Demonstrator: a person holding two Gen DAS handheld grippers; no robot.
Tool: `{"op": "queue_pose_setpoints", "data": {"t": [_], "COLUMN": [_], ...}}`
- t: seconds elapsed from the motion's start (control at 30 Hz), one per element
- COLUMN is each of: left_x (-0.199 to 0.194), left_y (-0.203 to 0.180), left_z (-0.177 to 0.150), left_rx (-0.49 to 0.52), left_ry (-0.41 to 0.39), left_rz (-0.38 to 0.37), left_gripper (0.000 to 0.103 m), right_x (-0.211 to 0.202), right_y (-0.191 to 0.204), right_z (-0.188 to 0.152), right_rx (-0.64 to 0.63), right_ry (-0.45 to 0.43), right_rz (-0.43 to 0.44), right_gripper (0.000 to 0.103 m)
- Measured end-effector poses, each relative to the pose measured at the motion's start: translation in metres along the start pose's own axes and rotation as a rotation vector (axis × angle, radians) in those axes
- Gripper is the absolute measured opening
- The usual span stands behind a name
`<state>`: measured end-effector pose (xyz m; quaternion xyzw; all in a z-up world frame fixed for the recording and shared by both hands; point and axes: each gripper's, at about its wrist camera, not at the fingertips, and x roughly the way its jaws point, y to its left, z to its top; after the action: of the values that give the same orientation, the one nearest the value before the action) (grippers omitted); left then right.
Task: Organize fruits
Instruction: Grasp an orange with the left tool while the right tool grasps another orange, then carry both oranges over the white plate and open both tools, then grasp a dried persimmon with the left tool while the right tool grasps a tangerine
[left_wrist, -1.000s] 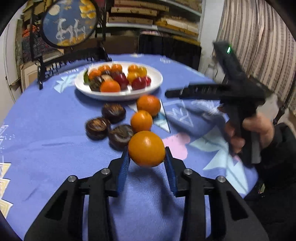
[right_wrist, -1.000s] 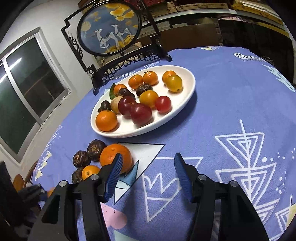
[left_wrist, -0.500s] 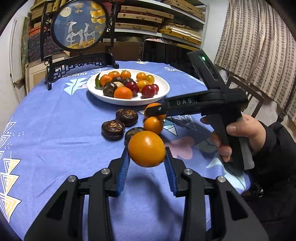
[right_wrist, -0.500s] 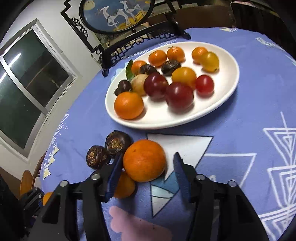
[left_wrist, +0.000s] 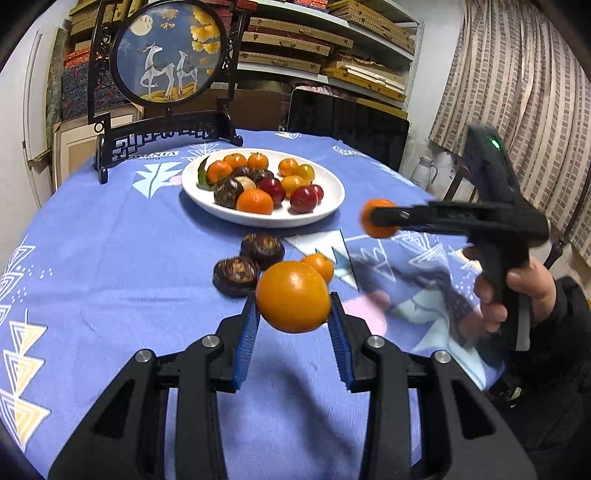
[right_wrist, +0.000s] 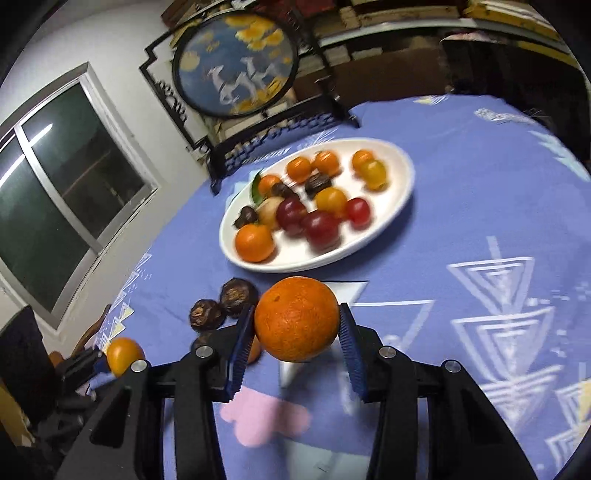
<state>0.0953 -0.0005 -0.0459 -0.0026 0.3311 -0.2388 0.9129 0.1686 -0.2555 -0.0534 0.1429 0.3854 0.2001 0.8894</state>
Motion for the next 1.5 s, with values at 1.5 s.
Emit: {"op": "queue_pose_setpoints", "data": {"t": [1.5], "left_x": [0.06], "left_y": [0.036], "left_z": [0.057], "left_rx": [0.042], "left_ry": [0.106], "left_rz": [0.052], "left_gripper": [0.063], "right_x": [0.032], "right_y": [0.025], "right_z": [0.026], "right_rx": [-0.108], "right_ry": [0.04], "right_rz": [-0.029], "right_gripper": [0.056]}}
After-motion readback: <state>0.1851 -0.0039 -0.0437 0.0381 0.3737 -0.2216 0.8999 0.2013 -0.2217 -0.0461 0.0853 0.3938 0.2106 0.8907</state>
